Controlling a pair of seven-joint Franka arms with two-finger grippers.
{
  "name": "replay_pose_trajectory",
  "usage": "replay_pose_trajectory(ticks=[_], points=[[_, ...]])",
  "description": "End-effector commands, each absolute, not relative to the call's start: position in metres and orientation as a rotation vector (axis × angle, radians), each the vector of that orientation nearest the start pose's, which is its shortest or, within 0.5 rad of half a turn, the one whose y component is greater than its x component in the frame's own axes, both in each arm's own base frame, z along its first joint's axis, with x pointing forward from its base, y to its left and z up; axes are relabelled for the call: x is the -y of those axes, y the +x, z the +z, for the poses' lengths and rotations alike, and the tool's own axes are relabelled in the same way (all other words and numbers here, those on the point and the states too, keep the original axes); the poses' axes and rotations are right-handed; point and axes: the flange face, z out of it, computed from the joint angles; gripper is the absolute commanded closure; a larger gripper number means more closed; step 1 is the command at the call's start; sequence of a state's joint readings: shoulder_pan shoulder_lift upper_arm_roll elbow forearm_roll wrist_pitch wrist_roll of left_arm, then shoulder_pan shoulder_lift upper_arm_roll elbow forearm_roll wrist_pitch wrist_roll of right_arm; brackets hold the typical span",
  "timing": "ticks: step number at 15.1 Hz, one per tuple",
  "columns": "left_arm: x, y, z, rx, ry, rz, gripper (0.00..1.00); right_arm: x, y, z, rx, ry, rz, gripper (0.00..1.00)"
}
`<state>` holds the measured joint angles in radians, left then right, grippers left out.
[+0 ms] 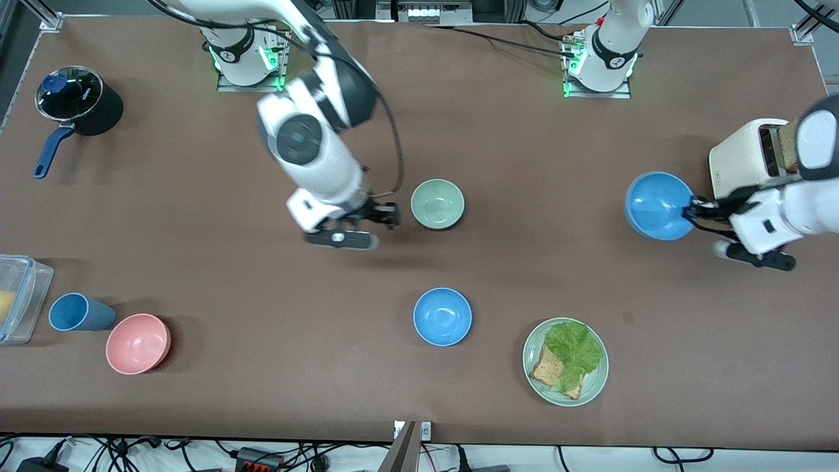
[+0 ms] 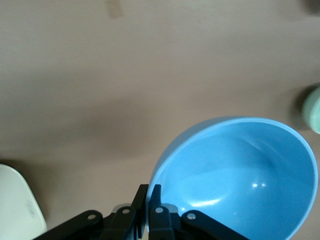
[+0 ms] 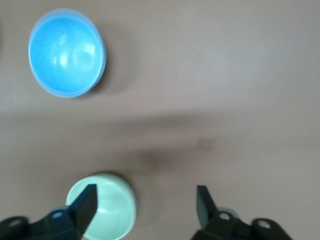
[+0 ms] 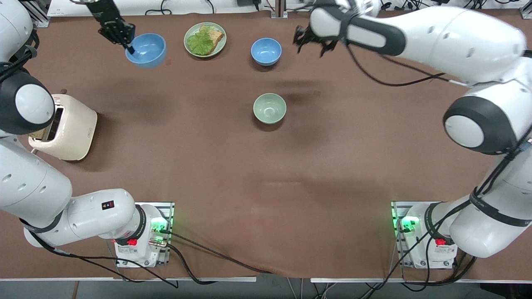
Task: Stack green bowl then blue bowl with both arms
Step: 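Release the green bowl with the right gripper while the left gripper carries the blue bowl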
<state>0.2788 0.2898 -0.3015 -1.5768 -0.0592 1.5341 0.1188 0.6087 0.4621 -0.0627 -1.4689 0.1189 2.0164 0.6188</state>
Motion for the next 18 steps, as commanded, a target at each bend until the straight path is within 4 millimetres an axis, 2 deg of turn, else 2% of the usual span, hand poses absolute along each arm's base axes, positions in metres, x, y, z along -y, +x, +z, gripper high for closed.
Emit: replay_pose_trajectory(ticks=[1,4,5,7,8,9,11,13,14,16,18], points=[[0.061,0.585,0.473,-0.071,-3.227,0.592,1.0,-0.306,0.606,0.458,-0.089,-3.079,-0.045,0.0],[0.116,0.577,0.483,0.005,-3.227,0.586,1.0,-0.231,0.631,0.484,-0.244,-3.095,-0.03,0.0],[0.144,0.576,0.485,0.041,-3.253,0.565,1.0,-0.214,0.634,0.49,-0.283,-3.098,-0.02,0.0],[0.21,0.573,0.478,0.144,-3.28,0.498,1.0,-0.192,0.639,0.492,-0.341,-3.109,-0.023,0.0],[0.232,0.57,0.473,0.175,-3.28,0.483,1.0,-0.178,0.641,0.492,-0.365,-3.124,-0.008,0.0],[0.245,0.567,0.461,0.188,-3.28,0.487,1.0,-0.166,0.643,0.497,-0.394,-3.123,-0.015,0.0],[0.26,0.563,0.428,0.222,-3.286,0.483,1.0,-0.117,0.649,0.514,-0.48,-3.087,-0.048,0.0],[0.29,0.551,0.4,0.243,-3.298,0.459,1.0,-0.085,0.648,0.534,-0.405,-3.078,-0.082,0.0],[0.301,0.543,0.386,0.292,-3.297,0.448,1.0,-0.062,0.646,0.547,-0.35,-3.077,-0.114,0.0],[0.327,0.527,0.366,0.259,-3.307,0.432,1.0,-0.025,0.641,0.562,-0.267,-3.072,-0.126,0.0],[0.342,0.527,0.35,0.251,-3.335,0.433,1.0,-0.002,0.632,0.575,-0.166,-3.083,-0.122,0.0]])
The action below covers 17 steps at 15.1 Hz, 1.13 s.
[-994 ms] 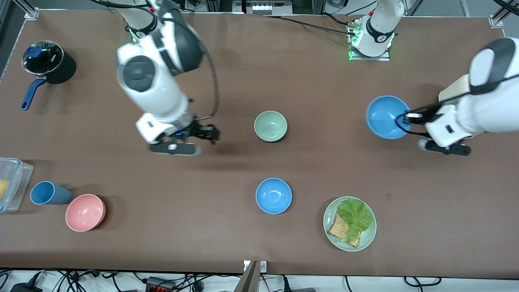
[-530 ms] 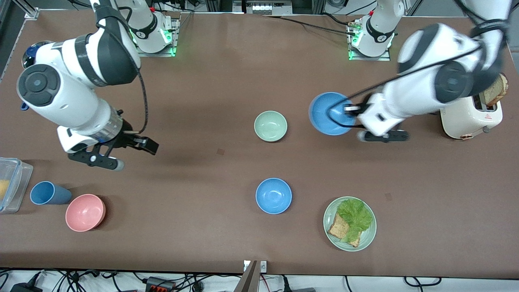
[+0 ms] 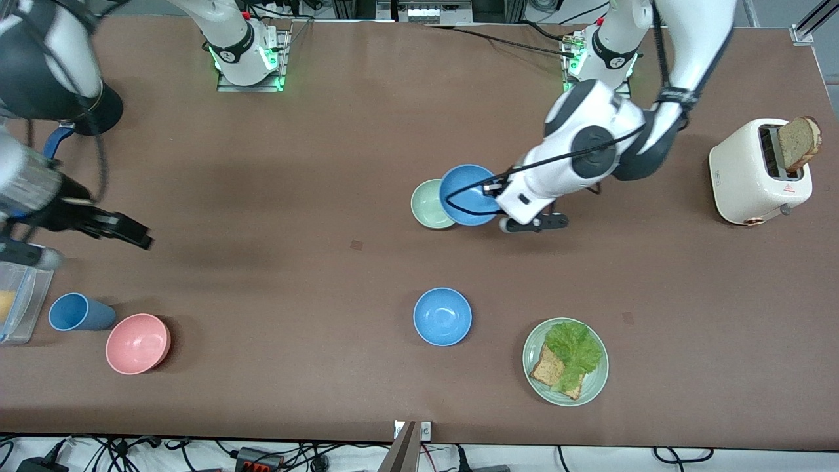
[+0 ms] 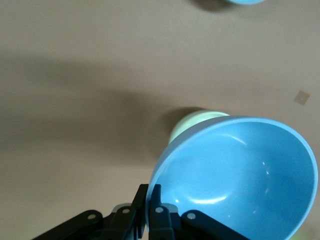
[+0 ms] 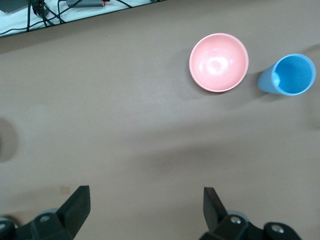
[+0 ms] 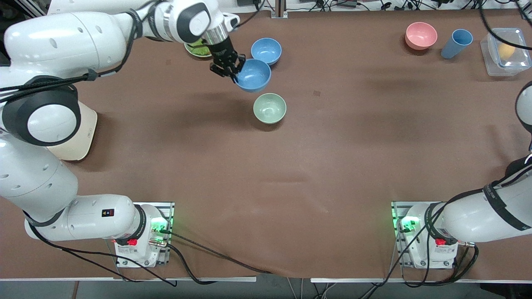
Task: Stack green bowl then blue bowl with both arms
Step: 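Lower the blue bowl into the green bowl with the left gripper, then open the left gripper to release the blue bowl inside the green bowl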
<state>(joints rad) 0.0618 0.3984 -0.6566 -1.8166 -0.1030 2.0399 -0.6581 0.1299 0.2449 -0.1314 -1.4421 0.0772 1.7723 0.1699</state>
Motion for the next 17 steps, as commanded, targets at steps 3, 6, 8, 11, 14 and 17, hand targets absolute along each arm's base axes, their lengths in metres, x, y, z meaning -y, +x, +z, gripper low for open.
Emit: replay_pose_trajectory(ticks=[3,6,8,11,14,17], points=[[0.372,0.514,0.328,0.206,-3.327,0.4,1.0,0.048,0.625,0.577,-0.071,-3.089,-0.099,0.0],[0.384,0.513,0.314,0.121,-3.287,0.324,0.99,0.052,0.622,0.575,-0.061,-3.095,-0.057,0.0],[0.386,0.514,0.299,0.08,-3.283,0.316,0.99,0.05,0.617,0.58,-0.068,-3.103,-0.048,0.0],[0.389,0.514,0.288,0.065,-3.286,0.315,0.99,0.048,0.617,0.582,-0.094,-3.104,-0.059,0.0],[0.392,0.511,0.273,0.022,-3.264,0.305,0.98,0.052,0.616,0.582,-0.094,-3.087,-0.054,0.0],[0.396,0.508,0.267,0.012,-3.261,0.322,0.98,0.047,0.614,0.584,-0.084,-3.089,-0.053,0.0]])
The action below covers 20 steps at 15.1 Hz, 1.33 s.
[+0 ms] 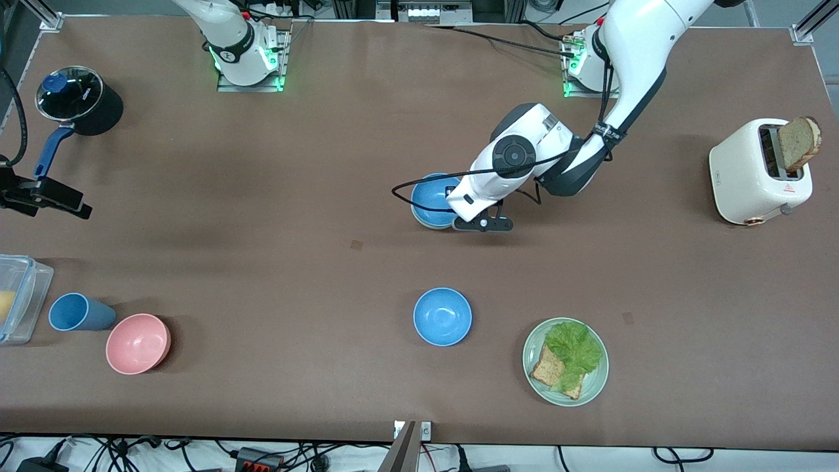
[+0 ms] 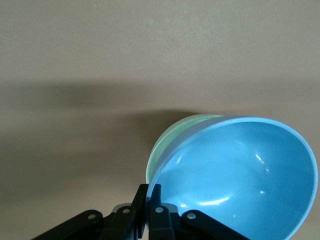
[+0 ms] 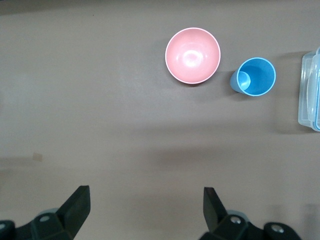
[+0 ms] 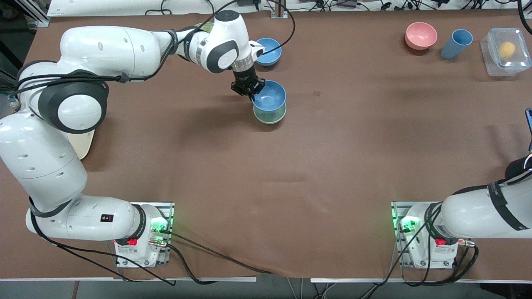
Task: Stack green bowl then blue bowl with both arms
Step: 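Open the left gripper to release the blue bowl inside the green bowl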
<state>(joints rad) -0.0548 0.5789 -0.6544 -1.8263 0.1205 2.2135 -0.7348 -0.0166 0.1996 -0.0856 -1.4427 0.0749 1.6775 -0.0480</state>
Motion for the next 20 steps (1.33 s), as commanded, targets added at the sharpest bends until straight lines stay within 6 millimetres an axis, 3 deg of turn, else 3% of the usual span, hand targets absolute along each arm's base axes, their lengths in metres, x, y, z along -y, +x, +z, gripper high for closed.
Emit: replay_pose_trajectory(ticks=[1,3,8,12,15,20], points=[[0.399,0.506,0.264,0.004,-3.261,0.329,0.98,0.048,0.611,0.581,-0.084,-3.092,-0.041,0.0],[0.399,0.506,0.262,0.007,-3.264,0.33,0.94,0.048,0.599,0.576,-0.085,-3.119,-0.029,0.0],[0.393,0.512,0.267,0.085,-3.26,0.334,0.6,0.048,0.558,0.565,-0.087,-3.123,-0.057,0.0],[0.381,0.538,0.304,0.094,-3.221,0.369,0.57,0.045,0.552,0.572,-0.064,-3.126,-0.071,0.0],[0.357,0.562,0.326,0.08,-3.217,0.375,0.56,0.04,0.548,0.573,-0.064,-3.125,-0.069,0.0],[0.282,0.597,0.356,-0.063,-3.22,0.356,0.51,0.039,0.543,0.573,-0.064,-3.122,-0.026,0.0]])
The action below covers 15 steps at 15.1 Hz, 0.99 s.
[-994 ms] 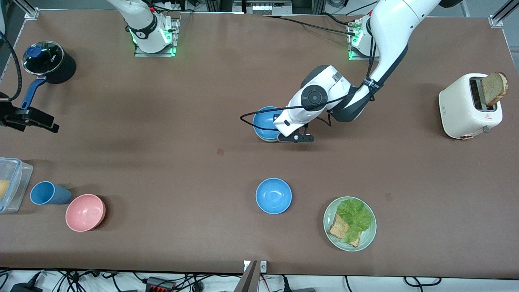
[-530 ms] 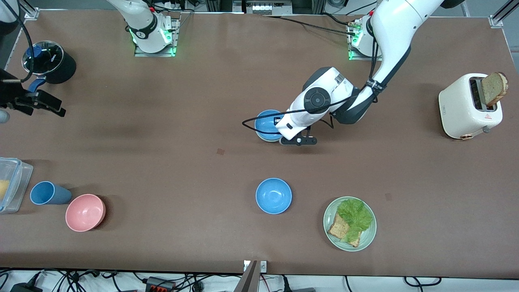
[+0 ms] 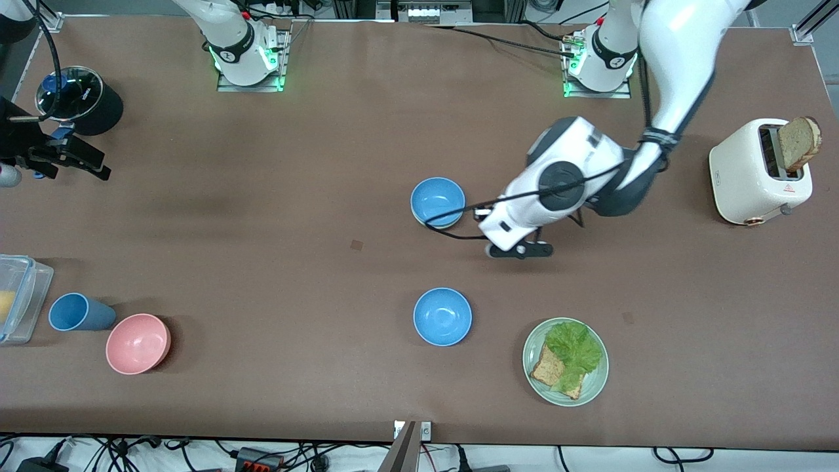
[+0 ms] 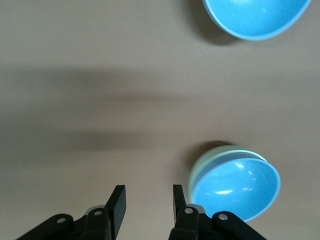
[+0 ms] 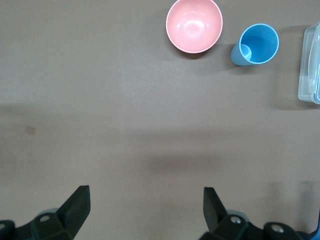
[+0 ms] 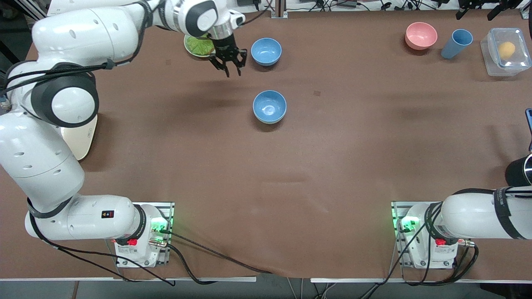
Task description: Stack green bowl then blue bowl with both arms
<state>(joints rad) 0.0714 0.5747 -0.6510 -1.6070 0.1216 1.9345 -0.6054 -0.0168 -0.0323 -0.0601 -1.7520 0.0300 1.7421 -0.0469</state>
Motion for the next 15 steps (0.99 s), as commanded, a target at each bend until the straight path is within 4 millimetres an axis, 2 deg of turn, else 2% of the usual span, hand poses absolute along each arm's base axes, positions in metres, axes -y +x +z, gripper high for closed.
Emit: replay_pose_trajectory(ticks=[1,4,6,8,10,11,13,15], points=[[0.26,0.604,0.36,-0.101,-3.215,0.361,0.49,0.041,0.543,0.573,-0.066,-3.122,-0.026,0.0],[0.201,0.63,0.383,-0.238,-3.219,0.355,0.46,0.04,0.544,0.571,-0.056,-3.127,-0.02,0.0],[0.157,0.645,0.393,-0.202,-3.231,0.357,0.45,0.039,0.544,0.571,-0.053,-3.128,-0.018,0.0],[0.135,0.653,0.398,-0.166,-3.238,0.336,0.42,0.038,0.543,0.572,-0.05,-3.129,-0.02,0.0],[0.107,0.658,0.398,-0.25,-3.222,0.314,0.37,0.037,0.544,0.571,-0.046,-3.129,-0.018,0.0],[0.084,0.661,0.398,-0.33,-3.218,0.304,0.32,0.036,0.544,0.571,-0.046,-3.129,-0.02,0.0],[0.033,0.666,0.399,-0.401,-3.232,0.281,0.0,0.036,0.545,0.573,-0.043,-3.129,-0.032,0.0],[0.019,0.665,0.411,-0.446,-3.217,0.248,0.0,0.038,0.545,0.574,-0.04,-3.143,-0.036,0.0]])
